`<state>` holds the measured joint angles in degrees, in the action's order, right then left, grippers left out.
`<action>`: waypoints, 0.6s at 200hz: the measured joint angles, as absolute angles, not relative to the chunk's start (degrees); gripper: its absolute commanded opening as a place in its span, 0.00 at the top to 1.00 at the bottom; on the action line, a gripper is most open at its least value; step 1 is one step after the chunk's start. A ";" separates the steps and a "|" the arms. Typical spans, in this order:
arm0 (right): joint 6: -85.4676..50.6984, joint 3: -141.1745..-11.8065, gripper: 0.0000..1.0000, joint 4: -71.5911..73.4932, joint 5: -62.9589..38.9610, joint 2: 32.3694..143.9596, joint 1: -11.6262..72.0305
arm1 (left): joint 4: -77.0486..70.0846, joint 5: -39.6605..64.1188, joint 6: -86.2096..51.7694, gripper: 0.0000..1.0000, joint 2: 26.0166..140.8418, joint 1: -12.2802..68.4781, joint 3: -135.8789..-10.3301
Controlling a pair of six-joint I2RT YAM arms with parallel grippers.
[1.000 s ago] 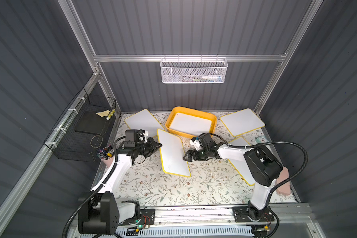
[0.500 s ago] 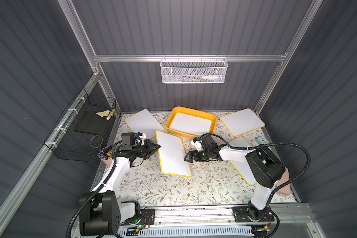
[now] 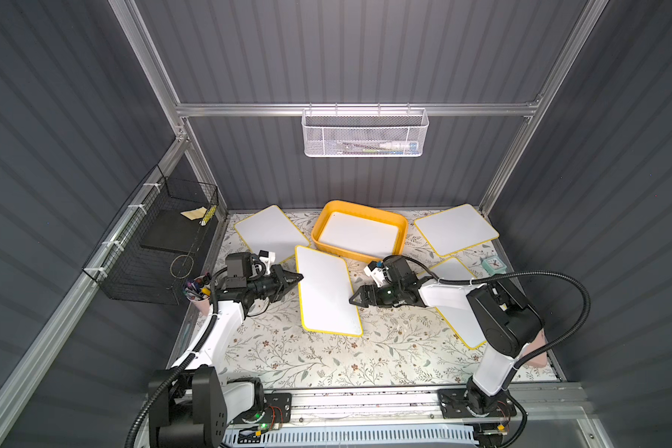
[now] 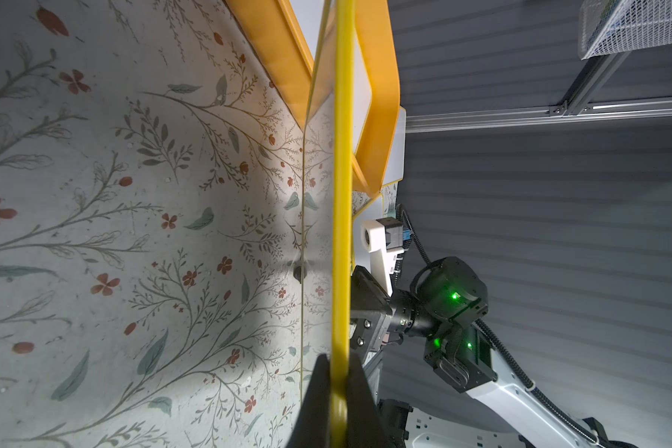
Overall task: Put the whiteboard into the storage box
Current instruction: Pick up the whiteboard at the center of the board.
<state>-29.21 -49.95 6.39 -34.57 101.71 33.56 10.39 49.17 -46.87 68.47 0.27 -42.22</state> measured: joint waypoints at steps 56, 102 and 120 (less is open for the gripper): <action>-29.89 -44.91 0.02 10.20 -33.45 95.02 32.93 | 5.82 51.70 -49.74 1.00 67.90 0.25 -42.13; -30.46 -40.12 0.02 14.76 -31.05 88.38 32.12 | -4.08 53.82 -56.93 1.00 67.88 -0.43 -40.53; -30.48 -38.72 0.02 16.16 -29.69 86.06 32.01 | -6.59 54.57 -58.41 1.00 67.90 -0.56 -40.53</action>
<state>-30.48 -38.72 16.16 -29.69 86.06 32.01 -6.59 54.57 -58.41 67.90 -0.56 -40.53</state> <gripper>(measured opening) 0.983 0.082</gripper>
